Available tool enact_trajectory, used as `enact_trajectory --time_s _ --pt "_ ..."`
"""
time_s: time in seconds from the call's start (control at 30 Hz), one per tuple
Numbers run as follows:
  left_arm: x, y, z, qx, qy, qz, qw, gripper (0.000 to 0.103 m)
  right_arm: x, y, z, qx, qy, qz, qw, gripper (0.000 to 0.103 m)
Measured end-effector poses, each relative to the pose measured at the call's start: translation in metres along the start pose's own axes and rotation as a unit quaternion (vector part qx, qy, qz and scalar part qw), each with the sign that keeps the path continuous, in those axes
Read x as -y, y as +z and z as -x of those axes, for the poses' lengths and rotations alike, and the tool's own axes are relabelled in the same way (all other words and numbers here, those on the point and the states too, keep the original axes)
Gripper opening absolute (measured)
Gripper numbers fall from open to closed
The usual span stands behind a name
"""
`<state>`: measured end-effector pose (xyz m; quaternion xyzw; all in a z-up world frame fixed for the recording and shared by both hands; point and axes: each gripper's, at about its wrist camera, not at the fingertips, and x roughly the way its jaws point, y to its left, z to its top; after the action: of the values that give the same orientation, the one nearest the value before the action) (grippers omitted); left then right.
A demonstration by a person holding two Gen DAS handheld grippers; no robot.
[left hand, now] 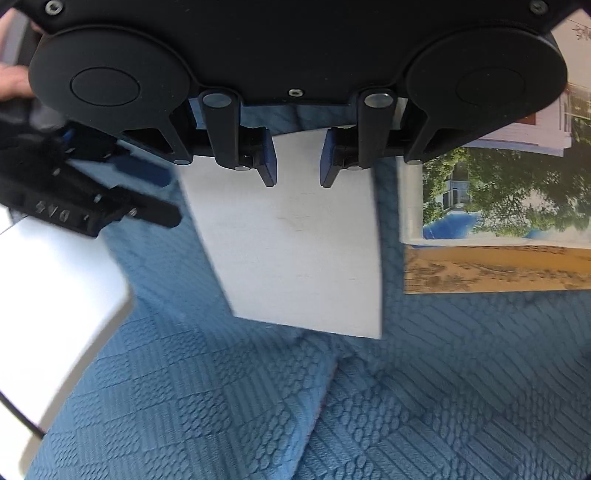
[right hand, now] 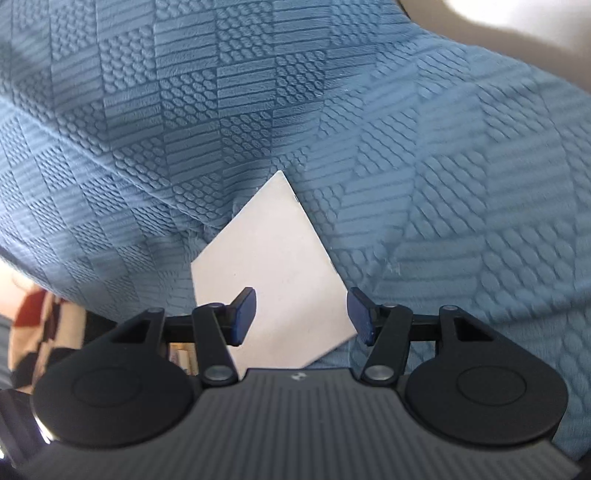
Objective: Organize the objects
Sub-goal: 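Close the left gripper on the envelope edge while the right gripper pinches its corner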
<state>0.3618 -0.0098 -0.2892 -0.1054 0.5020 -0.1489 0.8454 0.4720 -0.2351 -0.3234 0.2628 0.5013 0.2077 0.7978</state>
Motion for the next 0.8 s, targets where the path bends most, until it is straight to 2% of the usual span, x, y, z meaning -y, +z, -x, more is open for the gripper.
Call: enact_trajectory --time_s 0.07,0.2,0.3,0.5,0.67,0.8 --pt "0.000 0.000 -0.003 0.000 0.017 -0.008 0.9998 0.014 -0.001 0.002 -0.006 -0.005 -0.017 0.018 1.000 0.058" --pt "0.001 0.000 -0.008 -0.006 0.031 -0.022 0.9993 0.014 -0.006 0.001 -0.012 -0.006 -0.028 0.044 0.999 0.055" --pt "0.002 -0.001 -0.009 -0.007 0.034 -0.029 0.9990 0.013 -0.009 0.000 -0.014 -0.006 -0.030 0.050 0.998 0.058" --pt "0.001 -0.001 -0.008 -0.006 0.032 -0.029 0.9990 0.011 0.014 0.003 -0.015 -0.022 0.037 -0.050 0.998 0.058" --pt "-0.001 0.001 -0.008 -0.009 0.025 -0.019 0.9995 0.011 0.015 0.000 -0.015 -0.024 0.102 -0.078 0.991 0.058" --pt "-0.004 0.003 -0.007 -0.011 0.020 -0.013 0.9997 0.009 0.011 -0.005 -0.022 -0.037 0.102 -0.077 0.991 0.057"
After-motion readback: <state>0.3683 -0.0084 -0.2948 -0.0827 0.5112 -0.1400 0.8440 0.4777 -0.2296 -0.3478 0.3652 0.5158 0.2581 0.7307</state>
